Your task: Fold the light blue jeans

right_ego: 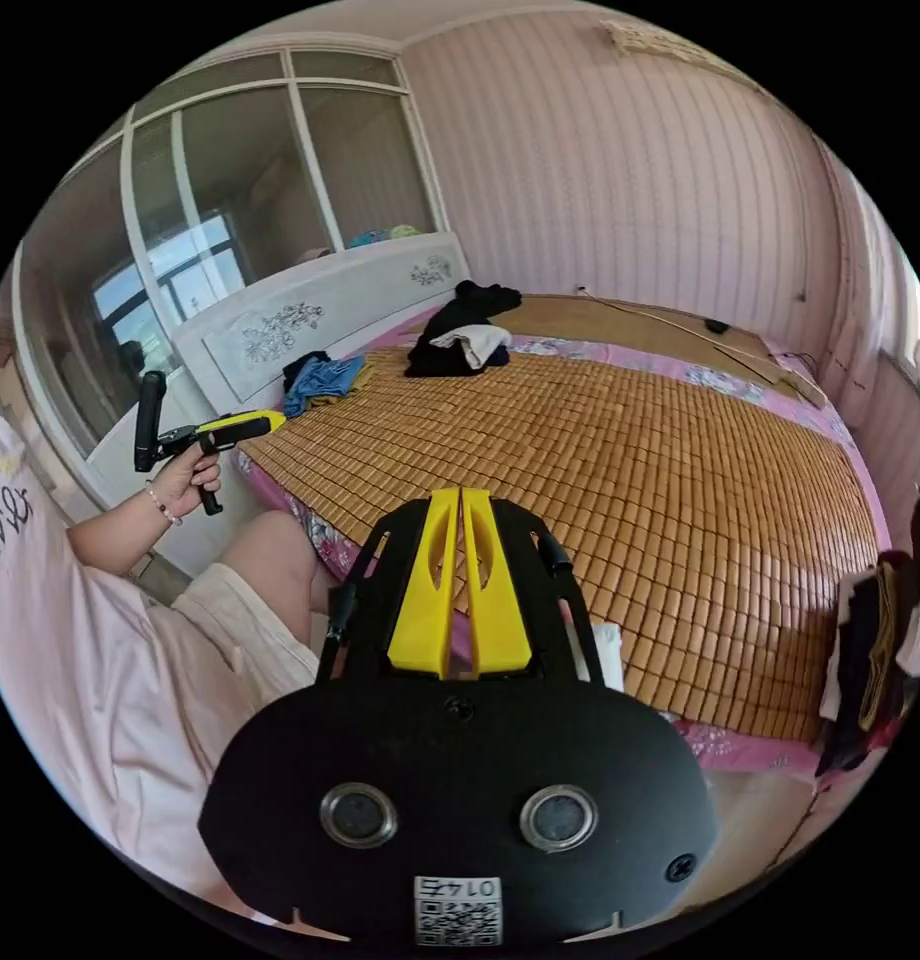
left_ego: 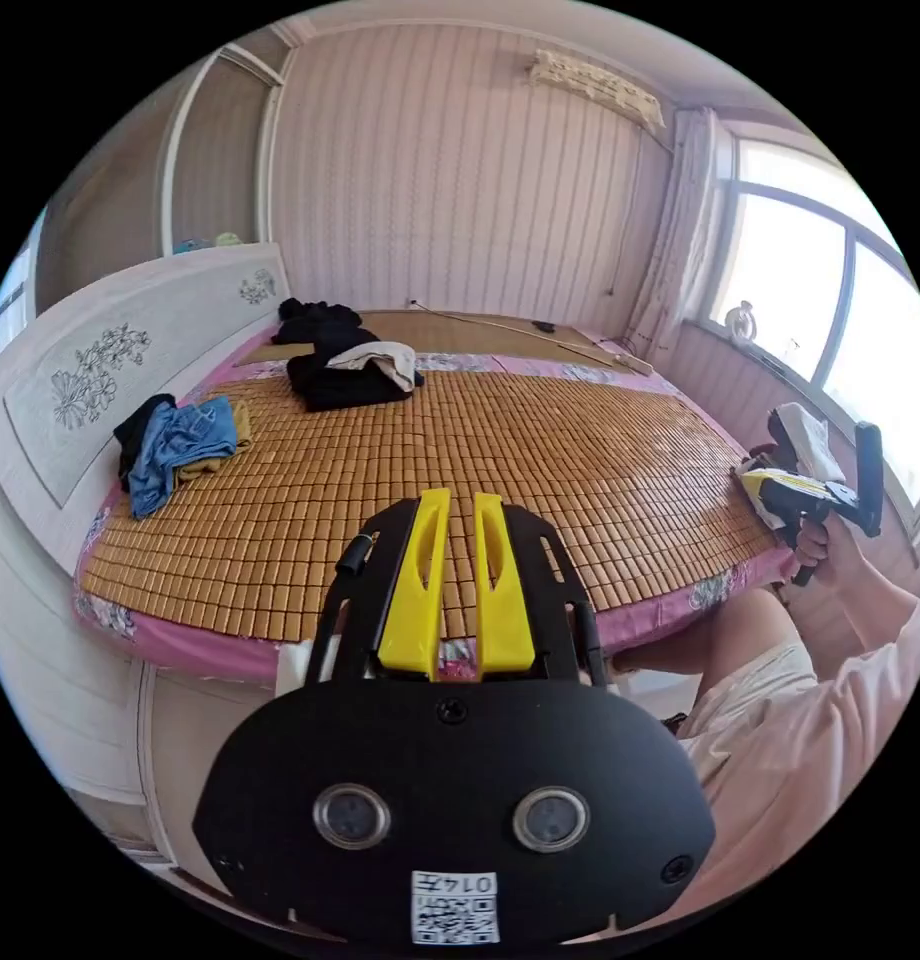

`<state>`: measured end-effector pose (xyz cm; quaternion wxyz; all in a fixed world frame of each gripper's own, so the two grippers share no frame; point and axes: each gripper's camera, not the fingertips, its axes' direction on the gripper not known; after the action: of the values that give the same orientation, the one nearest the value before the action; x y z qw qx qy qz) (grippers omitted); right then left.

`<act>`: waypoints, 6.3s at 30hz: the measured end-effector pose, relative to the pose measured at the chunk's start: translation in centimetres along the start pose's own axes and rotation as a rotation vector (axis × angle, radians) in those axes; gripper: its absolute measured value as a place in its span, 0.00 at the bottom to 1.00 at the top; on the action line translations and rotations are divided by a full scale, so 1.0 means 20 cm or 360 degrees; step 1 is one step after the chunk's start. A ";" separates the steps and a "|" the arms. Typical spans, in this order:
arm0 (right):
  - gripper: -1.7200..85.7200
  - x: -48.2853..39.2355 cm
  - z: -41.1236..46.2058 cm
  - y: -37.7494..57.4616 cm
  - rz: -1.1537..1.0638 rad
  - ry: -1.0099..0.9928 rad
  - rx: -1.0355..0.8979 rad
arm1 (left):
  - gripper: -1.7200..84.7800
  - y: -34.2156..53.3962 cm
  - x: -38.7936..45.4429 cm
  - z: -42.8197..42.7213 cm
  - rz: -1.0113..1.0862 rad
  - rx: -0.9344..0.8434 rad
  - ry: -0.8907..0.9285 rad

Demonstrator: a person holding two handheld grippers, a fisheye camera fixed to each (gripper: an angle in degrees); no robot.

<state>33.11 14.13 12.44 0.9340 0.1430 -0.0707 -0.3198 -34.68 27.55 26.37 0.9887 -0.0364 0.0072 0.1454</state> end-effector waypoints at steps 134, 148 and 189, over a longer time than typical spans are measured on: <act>0.21 1.11 -0.18 1.84 0.1251 -0.0125 -0.0141 | 0.03 -0.83 2.90 1.11 0.1677 -0.0560 0.0693; 0.19 1.11 0.05 1.90 0.1360 -0.0044 -0.0496 | 0.03 -0.99 2.84 1.13 0.1480 -0.0669 0.0626; 0.06 0.86 -0.59 -0.28 0.0296 0.0290 0.0047 | 0.01 -0.68 0.36 -0.32 0.0014 0.0035 0.1238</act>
<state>45.99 1.95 0.18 0.9599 0.1780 -0.0034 -0.2164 -23.92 16.21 20.71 0.9118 -0.0782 0.3833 0.1248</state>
